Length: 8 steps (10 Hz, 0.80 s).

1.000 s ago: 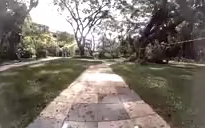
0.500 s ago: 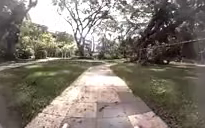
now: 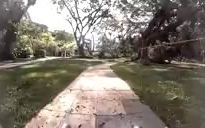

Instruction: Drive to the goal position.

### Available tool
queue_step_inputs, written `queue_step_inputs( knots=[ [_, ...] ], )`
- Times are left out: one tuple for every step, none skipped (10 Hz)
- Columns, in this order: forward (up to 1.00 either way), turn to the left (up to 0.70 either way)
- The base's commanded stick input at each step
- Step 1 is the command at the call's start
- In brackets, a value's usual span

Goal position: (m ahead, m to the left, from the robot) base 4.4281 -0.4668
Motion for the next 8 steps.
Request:
queue_step_inputs(
  knots=[
    [0.7,0.0],
    [0.7,0.0],
    [0.7,0.0],
    [0.7,0.0],
    [0.7,0.0],
    [0.7,0.0],
    [0.7,0.0],
    [0.7,0.0]
  ],
)
